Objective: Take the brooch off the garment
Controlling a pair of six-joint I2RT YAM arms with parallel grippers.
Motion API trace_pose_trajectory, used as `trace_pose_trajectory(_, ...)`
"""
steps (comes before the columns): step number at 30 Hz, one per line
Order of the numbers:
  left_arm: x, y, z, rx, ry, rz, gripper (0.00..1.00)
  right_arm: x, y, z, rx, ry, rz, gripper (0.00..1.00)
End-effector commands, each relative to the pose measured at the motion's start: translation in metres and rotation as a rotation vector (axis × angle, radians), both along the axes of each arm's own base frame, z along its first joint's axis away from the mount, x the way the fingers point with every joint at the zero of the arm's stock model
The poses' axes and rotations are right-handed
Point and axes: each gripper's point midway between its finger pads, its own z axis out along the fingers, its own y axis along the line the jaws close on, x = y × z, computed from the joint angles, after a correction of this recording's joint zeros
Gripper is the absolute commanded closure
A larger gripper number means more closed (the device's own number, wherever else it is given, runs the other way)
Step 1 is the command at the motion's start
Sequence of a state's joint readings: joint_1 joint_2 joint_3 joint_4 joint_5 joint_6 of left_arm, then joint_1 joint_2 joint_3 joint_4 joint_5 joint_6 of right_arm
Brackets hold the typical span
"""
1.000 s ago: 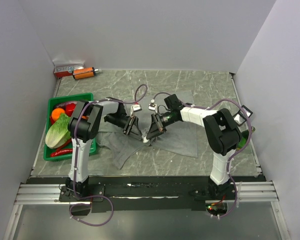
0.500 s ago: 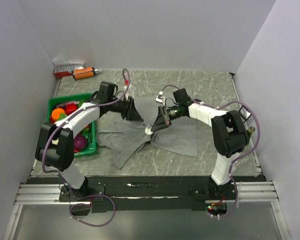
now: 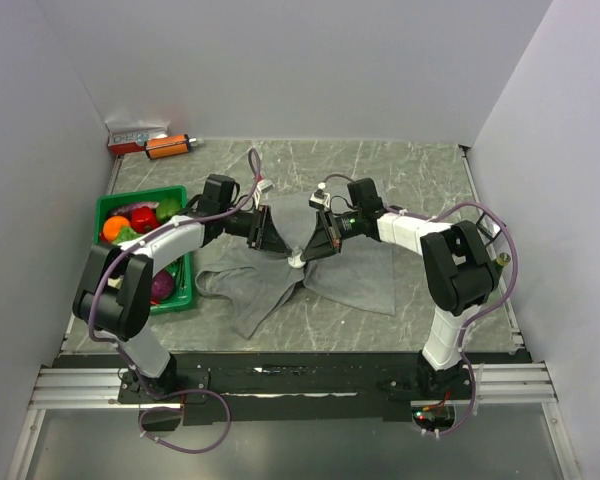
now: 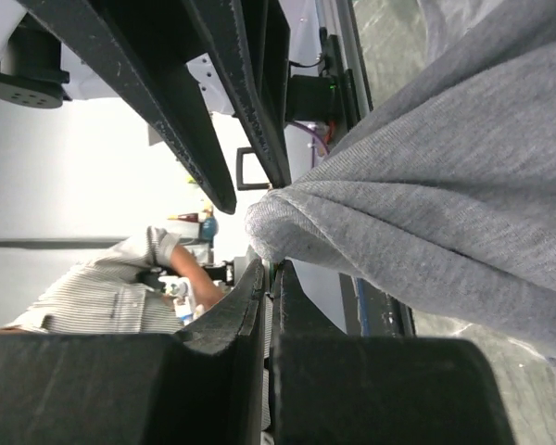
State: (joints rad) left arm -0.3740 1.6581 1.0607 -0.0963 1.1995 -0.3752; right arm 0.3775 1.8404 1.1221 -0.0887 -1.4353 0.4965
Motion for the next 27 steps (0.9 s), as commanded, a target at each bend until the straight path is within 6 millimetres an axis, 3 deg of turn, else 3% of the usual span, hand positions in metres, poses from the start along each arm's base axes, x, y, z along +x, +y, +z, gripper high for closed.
trace_pose_trajectory(1, 0.000, -0.003, 0.009, -0.040, 0.012, -0.056, 0.66, -0.003, 0.004, 0.024, 0.070, -0.052, 0.038, 1.00)
trace_pose_trajectory(7, -0.006, -0.009, 0.004, -0.061, 0.044, -0.102, 0.73, -0.004, 0.004, 0.024, 0.071, -0.055, 0.039, 1.00)
trace_pose_trajectory(27, 0.003, -0.022, 0.002, -0.062, 0.019, -0.132, 0.89, -0.007, 0.011, 0.019, 0.059, -0.051, 0.076, 1.00)
